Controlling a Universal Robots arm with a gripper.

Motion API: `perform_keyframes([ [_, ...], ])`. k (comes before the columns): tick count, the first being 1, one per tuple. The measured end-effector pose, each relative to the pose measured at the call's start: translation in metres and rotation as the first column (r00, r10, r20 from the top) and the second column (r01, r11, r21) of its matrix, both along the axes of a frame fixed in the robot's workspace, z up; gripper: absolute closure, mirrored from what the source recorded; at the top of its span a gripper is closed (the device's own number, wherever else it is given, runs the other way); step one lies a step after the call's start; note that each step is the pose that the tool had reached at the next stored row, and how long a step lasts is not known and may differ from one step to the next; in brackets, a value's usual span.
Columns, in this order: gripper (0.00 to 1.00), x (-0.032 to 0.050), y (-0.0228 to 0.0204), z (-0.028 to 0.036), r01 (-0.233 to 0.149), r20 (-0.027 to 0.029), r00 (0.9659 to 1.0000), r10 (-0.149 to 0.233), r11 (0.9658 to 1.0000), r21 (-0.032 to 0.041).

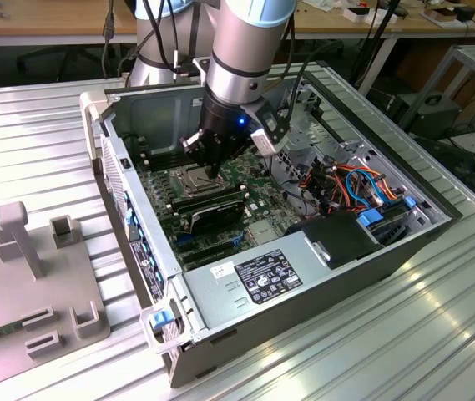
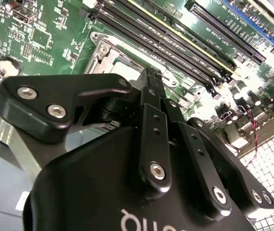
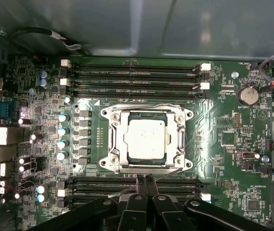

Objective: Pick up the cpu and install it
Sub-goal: 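Install the second cpu locking lever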

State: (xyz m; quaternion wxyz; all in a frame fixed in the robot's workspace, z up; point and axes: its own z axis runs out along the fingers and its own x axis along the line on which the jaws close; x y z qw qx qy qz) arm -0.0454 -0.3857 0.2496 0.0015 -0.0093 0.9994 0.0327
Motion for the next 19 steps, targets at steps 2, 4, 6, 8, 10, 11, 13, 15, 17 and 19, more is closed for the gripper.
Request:
perform_keyframes([
  [2,0.89,-0.0004,-0.0001,0.0,0.0,0.0,1.0,0.0,1.0,0.0],
  [4,0.89,-0.0006,-0.0001,0.0,0.0,0.0,1.0,0.0,1.0,0.0],
  [6,0.89,-0.0012,-0.0001,0.0,0.0,0.0001,1.0,0.0,1.0,0.0001],
  [8,0.89,-0.0013,-0.0001,0.0,0.0,0.0001,1.0,0.0,1.0,0.0],
  [10,0.89,-0.0015,-0.0001,0.0,0.0,0.0001,1.0,0.0,1.0,0.0],
  [11,0.89,-0.0018,-0.0001,0.0,0.0,0.0001,1.0,0.0,1.0,0.0],
  [13,0.89,-0.0028,-0.0001,0.0,0.0,0.0002,1.0,0.0,1.0,0.0],
  [15,0.89,-0.005,-0.0001,0.0,0.0,0.0007,1.0,0.0,1.0,0.0],
  [17,0.89,-0.0074,-0.0001,0.0,0.0,0.0013,1.0,0.0,1.0,0.0],
  [19,0.89,-0.0088,0.0,0.0,0.0,0.0016,1.0,0.0,1.0,0.0001],
])
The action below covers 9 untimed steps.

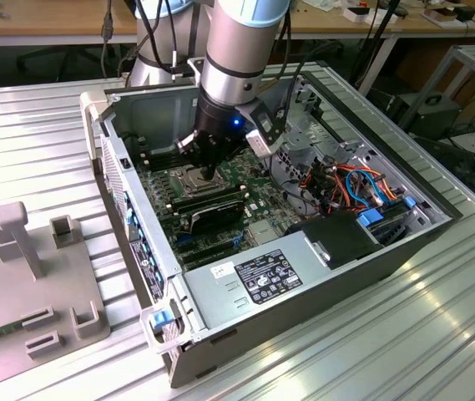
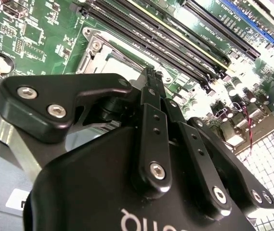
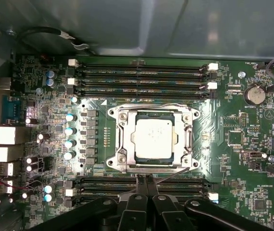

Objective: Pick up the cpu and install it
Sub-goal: 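Install the second cpu locking lever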

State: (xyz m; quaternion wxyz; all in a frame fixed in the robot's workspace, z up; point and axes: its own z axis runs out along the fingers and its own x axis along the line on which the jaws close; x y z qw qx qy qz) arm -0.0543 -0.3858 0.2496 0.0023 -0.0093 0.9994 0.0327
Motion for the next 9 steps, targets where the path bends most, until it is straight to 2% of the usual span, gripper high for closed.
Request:
perform_keyframes([
  [9,0.89,-0.0091,0.0003,0.0,0.0,0.0016,1.0,0.0,1.0,-0.0001],
])
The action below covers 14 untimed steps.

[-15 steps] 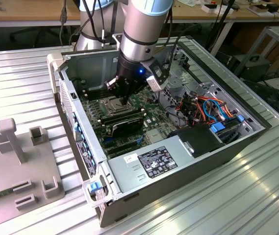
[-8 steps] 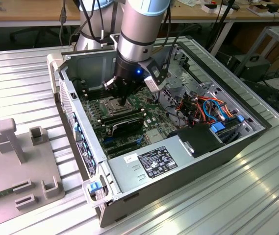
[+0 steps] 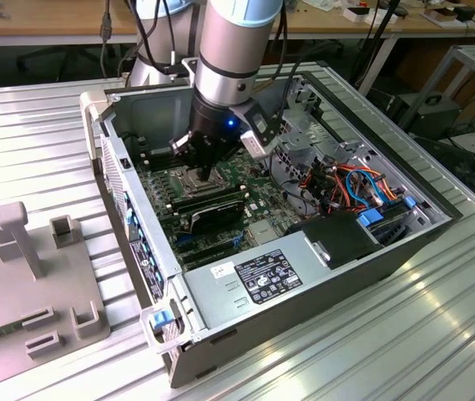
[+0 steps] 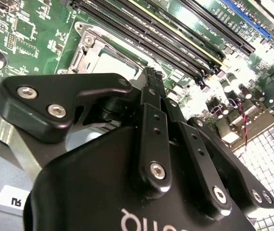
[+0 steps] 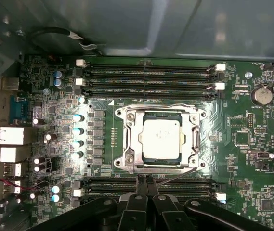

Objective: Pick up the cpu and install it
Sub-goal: 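Install the second cpu locking lever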

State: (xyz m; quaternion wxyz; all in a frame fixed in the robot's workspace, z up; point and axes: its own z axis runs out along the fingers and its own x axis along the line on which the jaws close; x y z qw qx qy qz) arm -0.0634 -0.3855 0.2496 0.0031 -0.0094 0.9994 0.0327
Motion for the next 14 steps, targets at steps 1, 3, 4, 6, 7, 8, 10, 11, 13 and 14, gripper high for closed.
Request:
perform_keyframes([
  [1,0.89,-0.0007,0.0,0.0,0.0,0.0002,1.0,0.0,1.0,0.0],
  [3,0.89,-0.0021,0.0,0.0,0.0,0.0007,1.0,0.0,1.0,0.0001],
  [4,0.89,-0.0029,0.0,-0.0001,0.0,0.0011,1.0,0.0,1.0,0.0002],
  [6,0.89,-0.0048,0.0,-0.0007,0.0,0.0017,1.0,0.0,1.0,0.0],
  [7,0.89,-0.0052,0.0,-0.0013,0.0,0.0017,1.0,0.0,1.0,-0.0001],
  [8,0.89,-0.0054,0.0,-0.0018,0.0,0.0017,1.0,0.0,1.0,-0.0001],
  [10,0.89,-0.0056,0.0,-0.0026,0.0,0.0018,1.0,0.0,1.0,0.0],
  [11,0.89,-0.0058,0.0,-0.0034,0.0,0.0018,1.0,0.0,1.0,-0.0001],
  [13,0.89,-0.0063,0.0,-0.0044,0.0,0.0017,1.0,0.0,1.0,0.0],
  [14,0.89,-0.0067,0.0,-0.0048,0.0,0.0018,1.0,0.0,1.0,0.0],
])
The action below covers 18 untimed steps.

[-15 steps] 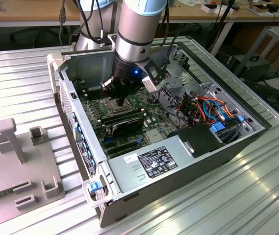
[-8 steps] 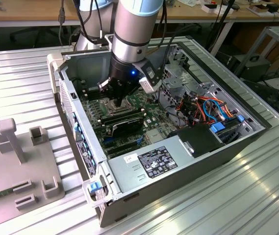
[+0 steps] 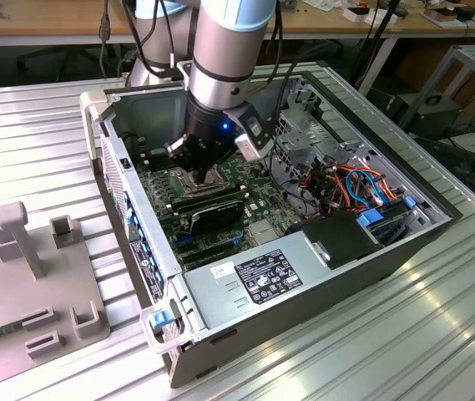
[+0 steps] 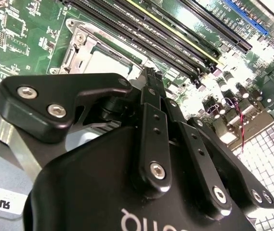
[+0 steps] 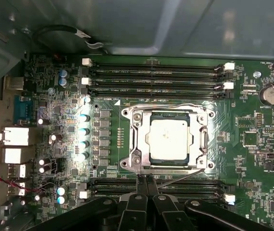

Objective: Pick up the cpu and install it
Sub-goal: 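Install the second cpu locking lever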

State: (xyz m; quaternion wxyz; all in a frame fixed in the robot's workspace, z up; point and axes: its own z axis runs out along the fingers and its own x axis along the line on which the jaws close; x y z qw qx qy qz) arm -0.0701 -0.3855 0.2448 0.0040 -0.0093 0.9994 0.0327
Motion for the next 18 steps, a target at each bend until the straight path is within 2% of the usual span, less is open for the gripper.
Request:
perform_keyframes([
  [18,0.89,-0.0031,0.0001,-0.0046,0.0,0.0002,1.0,0.0,1.0,0.0001],
])
